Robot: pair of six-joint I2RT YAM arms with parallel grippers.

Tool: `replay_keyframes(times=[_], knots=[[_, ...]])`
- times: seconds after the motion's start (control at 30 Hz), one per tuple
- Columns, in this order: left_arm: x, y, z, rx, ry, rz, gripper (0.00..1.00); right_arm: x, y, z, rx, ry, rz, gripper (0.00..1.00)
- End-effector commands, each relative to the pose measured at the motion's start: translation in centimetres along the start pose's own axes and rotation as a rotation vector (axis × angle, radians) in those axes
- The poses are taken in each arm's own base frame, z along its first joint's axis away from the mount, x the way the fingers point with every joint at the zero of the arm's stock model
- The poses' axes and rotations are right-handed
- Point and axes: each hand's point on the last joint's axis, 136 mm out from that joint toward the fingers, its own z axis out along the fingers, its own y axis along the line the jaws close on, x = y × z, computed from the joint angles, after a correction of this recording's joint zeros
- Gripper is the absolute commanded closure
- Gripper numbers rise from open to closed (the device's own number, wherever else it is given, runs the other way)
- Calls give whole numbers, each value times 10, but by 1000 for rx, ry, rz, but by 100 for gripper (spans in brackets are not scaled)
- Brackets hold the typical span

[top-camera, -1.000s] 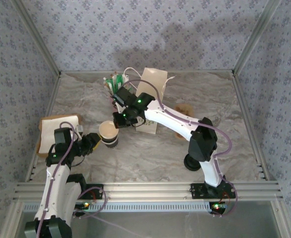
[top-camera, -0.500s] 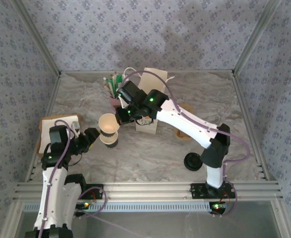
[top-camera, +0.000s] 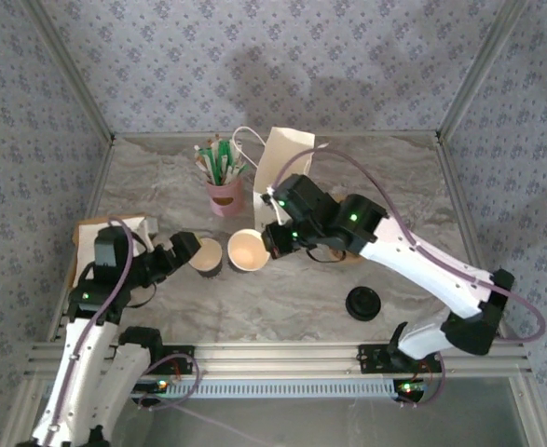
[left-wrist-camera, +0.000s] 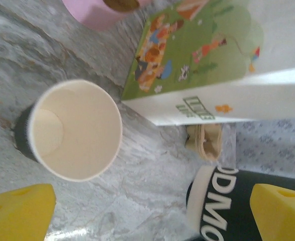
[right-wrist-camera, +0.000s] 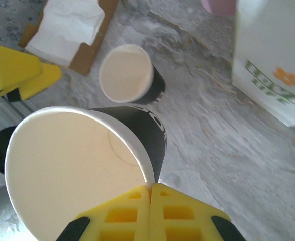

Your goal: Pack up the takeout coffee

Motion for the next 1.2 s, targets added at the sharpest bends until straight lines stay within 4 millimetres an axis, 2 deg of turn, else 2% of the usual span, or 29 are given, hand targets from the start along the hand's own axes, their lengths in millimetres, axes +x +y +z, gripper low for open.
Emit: replay_keyframes(times=[0.0,0.17,0.27,0.5,0.7,0.9,1.17], knots=[[-11,-15,8,-37,-64,47,1,25,-30,-1,59,29,29,100],[6,-42,30,-71,-29,180,0,60,-71,-2,115,47,104,100],[18,-60,42,-78,1,253,1,84,-94,7,133,79,157,100],[44,-92,61,-58,43,383,1,105,-125,23,148,97,243,100],[65,-104,73,-42,73,449,0,104,-132,37,138,107,269,100],[73,-104,78,-27,80,460,1,97,-133,51,138,121,267,100],[73,-105,79,-30,77,477,1,91,-131,64,133,132,244,80]])
